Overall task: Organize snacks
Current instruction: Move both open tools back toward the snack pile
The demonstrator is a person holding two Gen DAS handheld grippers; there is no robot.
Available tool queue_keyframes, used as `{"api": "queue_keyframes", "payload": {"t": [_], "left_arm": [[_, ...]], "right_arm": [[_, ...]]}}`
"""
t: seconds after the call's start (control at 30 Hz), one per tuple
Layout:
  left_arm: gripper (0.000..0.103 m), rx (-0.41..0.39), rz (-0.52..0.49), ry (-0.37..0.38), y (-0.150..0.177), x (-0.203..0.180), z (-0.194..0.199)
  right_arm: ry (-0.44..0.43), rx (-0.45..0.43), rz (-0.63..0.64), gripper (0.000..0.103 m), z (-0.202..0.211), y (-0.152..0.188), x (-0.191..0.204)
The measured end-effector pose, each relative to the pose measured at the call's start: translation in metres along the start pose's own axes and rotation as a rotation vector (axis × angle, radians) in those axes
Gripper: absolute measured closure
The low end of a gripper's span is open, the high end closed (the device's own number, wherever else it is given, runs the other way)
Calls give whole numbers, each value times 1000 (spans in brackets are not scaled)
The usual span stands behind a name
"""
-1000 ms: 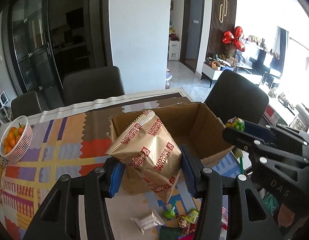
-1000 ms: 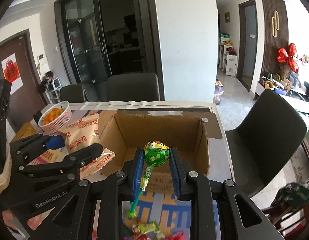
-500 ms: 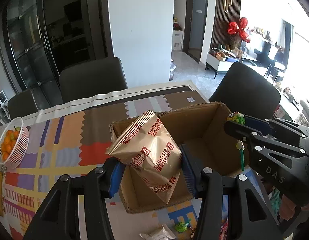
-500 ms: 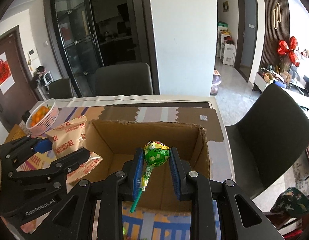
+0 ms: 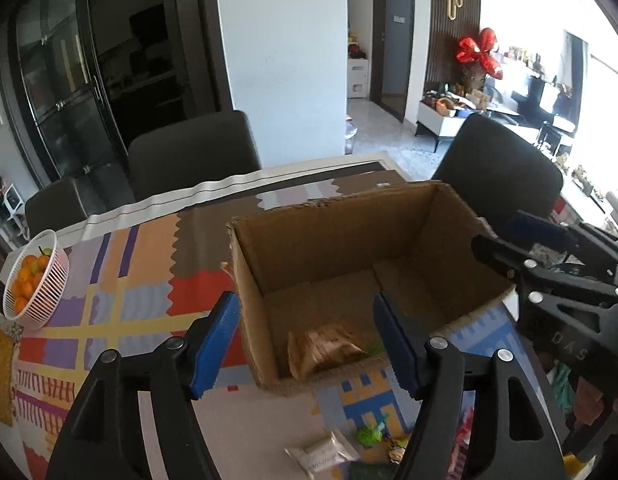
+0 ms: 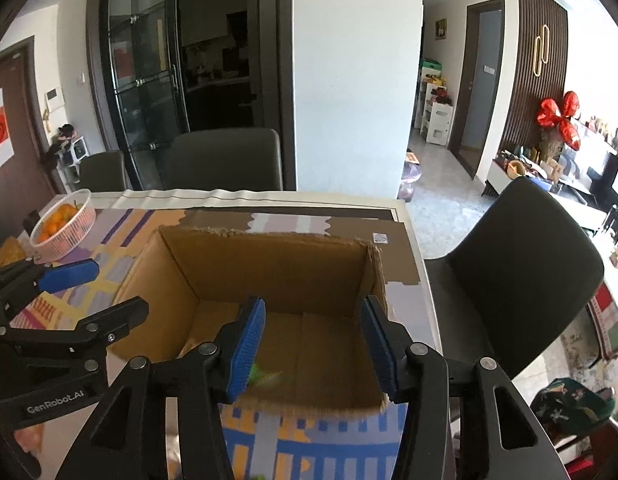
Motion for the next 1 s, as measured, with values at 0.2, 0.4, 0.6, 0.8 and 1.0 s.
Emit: {"api": "queue_keyframes", "payload": {"t": [0.2,0.4,0.6,0.8,1.0], "left_arm": [[27,-43,-4,11,15,-12,37],[27,-65,-19,36,35,-29,68],[26,-57,-11,71,61,-46,88],[26,-30,-15,87,89,-60,97],[26,11,-19,118,117,-75,97]], "right_arm": [[-7,-19,5,46,34,19,-2],[-4,-49,19,45,73,41,-3],[-26,-63,13,45,102,66,-3],[-46,-61,6,45,119,91,-8],[-70,-34,15,45,125,116,-8]]}}
Point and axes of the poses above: each gripper's, at about its wrist camera, not at the fingertips, and z roughly against the way its jaws point, x to its left, y to its underside, the point moved 3 cm from there along -z, roughly the way its jaws point
